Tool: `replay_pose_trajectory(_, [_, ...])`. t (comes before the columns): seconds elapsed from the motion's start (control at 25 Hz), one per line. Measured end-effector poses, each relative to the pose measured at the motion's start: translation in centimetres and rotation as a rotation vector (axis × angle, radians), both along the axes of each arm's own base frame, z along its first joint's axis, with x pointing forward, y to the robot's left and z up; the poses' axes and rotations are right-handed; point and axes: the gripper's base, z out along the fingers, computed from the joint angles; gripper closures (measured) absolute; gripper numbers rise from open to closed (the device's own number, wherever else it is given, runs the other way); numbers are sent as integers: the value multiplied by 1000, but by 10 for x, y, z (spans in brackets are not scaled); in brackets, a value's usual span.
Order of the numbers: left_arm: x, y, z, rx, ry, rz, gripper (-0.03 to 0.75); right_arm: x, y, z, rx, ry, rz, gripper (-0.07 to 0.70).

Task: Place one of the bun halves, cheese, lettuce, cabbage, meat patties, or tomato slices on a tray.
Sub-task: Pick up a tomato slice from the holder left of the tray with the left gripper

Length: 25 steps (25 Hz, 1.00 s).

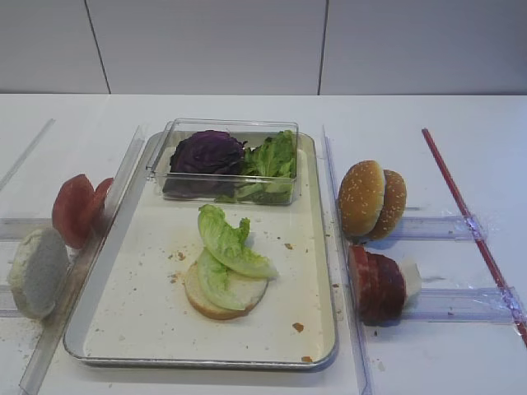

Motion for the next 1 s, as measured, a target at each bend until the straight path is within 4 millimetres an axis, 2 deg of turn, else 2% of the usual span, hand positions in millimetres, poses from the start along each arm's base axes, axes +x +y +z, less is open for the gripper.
replay_pose_trajectory(1.0, [0, 0, 0, 0, 0, 0, 429, 0, 0, 0, -2, 0, 1, 132])
